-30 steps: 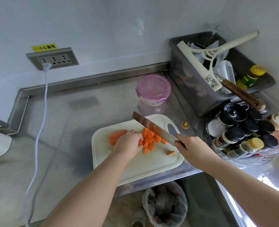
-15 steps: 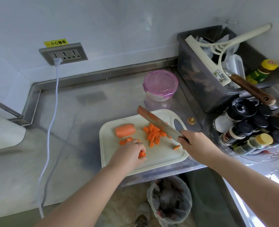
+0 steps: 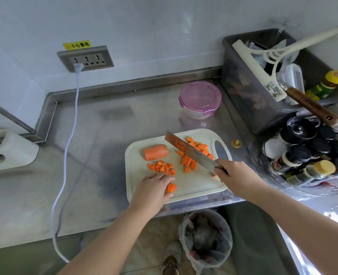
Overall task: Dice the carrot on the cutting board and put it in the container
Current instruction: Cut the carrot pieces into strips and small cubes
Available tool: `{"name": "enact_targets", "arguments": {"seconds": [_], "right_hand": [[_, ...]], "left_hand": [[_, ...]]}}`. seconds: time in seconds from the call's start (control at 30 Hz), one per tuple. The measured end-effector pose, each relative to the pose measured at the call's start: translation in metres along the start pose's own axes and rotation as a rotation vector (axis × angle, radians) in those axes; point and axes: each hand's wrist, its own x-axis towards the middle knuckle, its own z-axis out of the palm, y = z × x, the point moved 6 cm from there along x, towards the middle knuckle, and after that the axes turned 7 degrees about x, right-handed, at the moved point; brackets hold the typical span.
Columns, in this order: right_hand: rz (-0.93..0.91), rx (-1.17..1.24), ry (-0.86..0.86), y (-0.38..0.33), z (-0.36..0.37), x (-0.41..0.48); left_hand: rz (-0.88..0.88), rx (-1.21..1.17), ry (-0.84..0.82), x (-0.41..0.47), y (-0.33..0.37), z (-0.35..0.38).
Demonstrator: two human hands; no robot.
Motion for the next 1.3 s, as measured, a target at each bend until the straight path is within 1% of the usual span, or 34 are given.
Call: {"name": "enact_targets", "arguments": {"seconds": [0.3,0.43,0.53,0.67,0.73,0.87,0.9,0.97,1.13,1.2,1.3], "right_hand": [[-0.006,0.001,-0.004,0.002,-0.002,-0.001],[-0.016,0.014,0.016,0.003,-0.003,0.0],[-0.018,0.024,0.015,0.004,-0.003,0.001],[-0.027,0.019,0.016,0.004,-0.006,-0.001],[-0.028,0.032,0.029,0.004,-0.008,-0.001],[-0.02,0.034,0.031,0.008,-0.009,-0.001],[-0.02,0.038,0.03,0.009,-0.009,-0.001],[-0.016,0.043,0.029,0.01,-0.008,-0.003],[0.004,0.054,0.019,0.008,-0.005,-0.005],[0.011,0.045,0.007,0.006,-0.002,-0.005],[0.012,0.037,0.008,0.002,0.003,-0.003]], "left_hand": [[-0.02,-0.044,0.042,0.002,-0.002,-0.002],[-0.072,-0.097,0.034,0.003,-0.006,-0.001],[-0.136,-0.242,0.004,0.004,-0.01,-0.003],[-0.294,-0.578,0.062,0.014,-0.013,-0.015],[-0.334,-0.714,0.062,0.023,-0.007,-0.015],[-0.314,-0.757,-0.002,0.037,0.014,-0.011],[-0.311,-0.76,-0.004,0.038,0.017,-0.01],[-0.312,-0.694,0.013,0.037,0.014,-0.011],[-0.375,-0.512,0.108,0.017,-0.025,-0.018],[-0.377,-0.398,0.042,0.005,-0.035,-0.016],[-0.344,-0.207,-0.135,-0.008,-0.037,-0.005]]}}
